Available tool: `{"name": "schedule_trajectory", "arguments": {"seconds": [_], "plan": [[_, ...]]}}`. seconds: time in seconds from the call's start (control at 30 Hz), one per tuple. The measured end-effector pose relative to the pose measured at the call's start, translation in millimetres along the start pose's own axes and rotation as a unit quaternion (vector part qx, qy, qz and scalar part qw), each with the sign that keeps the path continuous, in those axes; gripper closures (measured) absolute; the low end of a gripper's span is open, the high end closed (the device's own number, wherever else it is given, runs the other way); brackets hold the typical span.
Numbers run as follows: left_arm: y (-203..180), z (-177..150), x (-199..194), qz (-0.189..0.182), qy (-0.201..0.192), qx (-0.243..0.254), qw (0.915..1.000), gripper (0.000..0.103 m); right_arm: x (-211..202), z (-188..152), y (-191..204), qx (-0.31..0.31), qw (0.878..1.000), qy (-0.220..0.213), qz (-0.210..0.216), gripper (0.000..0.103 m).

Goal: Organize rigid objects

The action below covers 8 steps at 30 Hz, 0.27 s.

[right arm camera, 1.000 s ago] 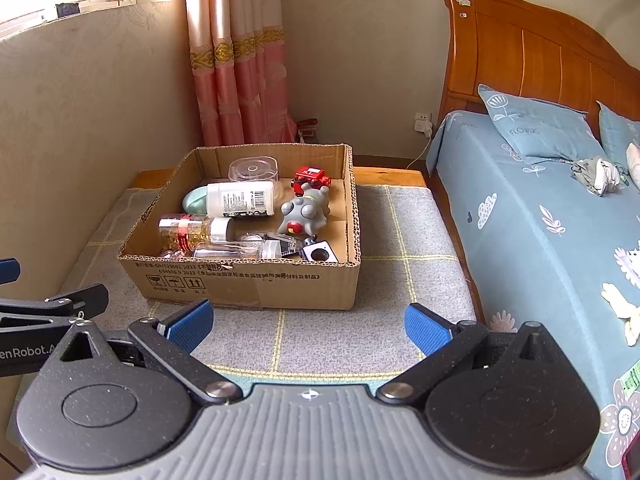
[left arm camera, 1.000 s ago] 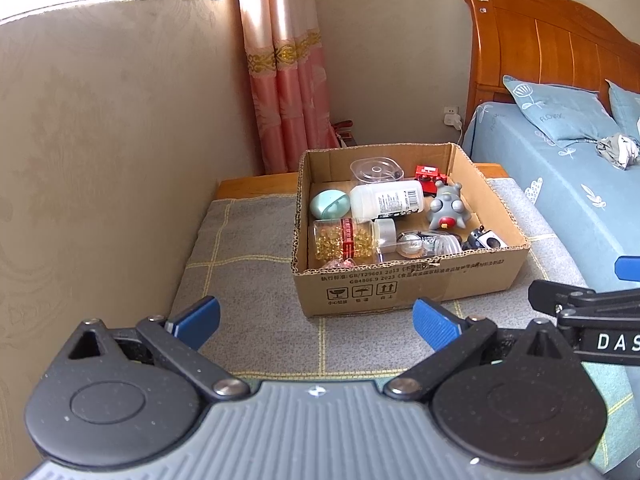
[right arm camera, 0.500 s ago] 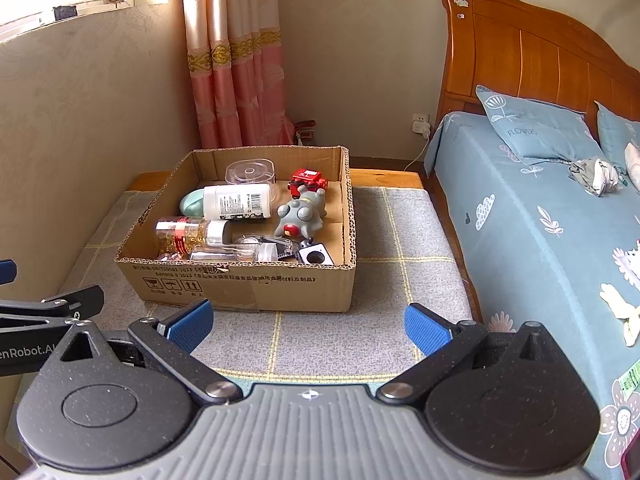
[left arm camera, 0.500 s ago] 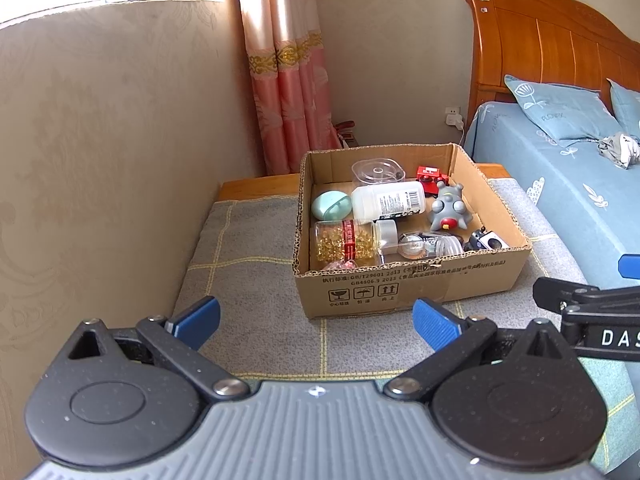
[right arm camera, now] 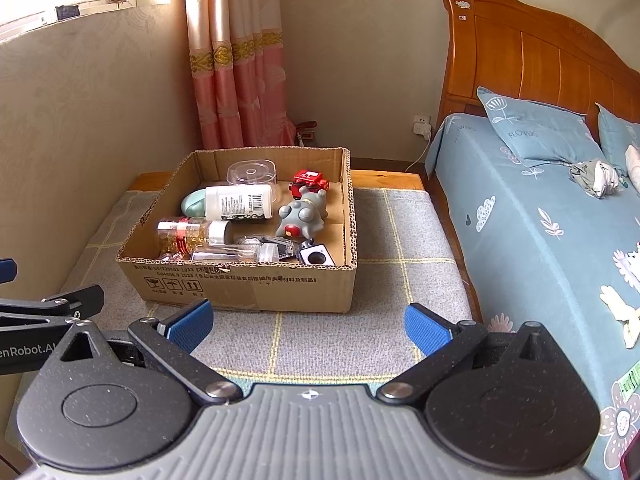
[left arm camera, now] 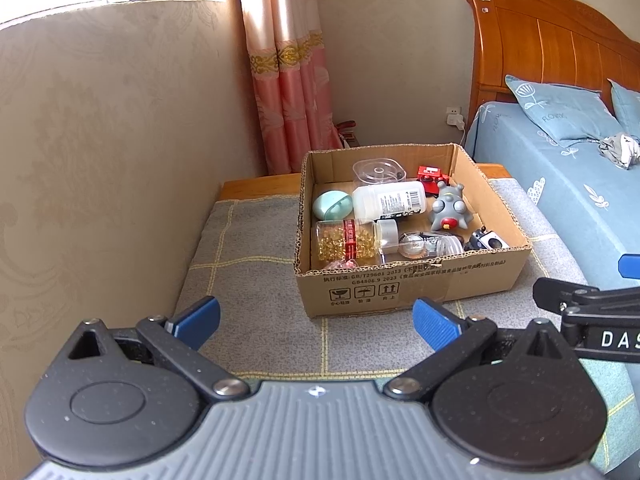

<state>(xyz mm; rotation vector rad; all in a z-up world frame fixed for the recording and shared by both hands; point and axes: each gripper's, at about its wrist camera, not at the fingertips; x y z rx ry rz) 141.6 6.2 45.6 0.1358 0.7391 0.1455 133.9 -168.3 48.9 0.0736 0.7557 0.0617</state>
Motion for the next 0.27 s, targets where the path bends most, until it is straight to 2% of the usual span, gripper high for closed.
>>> {"name": "schedule_trajectory", "arguments": {"seconds": [0.27], "plan": [[-0.4,-1.4,-2.3,-0.001,0.001,-0.003,1.0,0.001,-0.9,-0.9,0.1,0.0,1.0,-0.002,0.001,0.0]]}}
Point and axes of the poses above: each gripper's, at about its wrist camera, not at the fingertips, and x roughly the way its jaws point, y to its left, z to its top, and after that the axes turned 6 degrees about z, right-handed
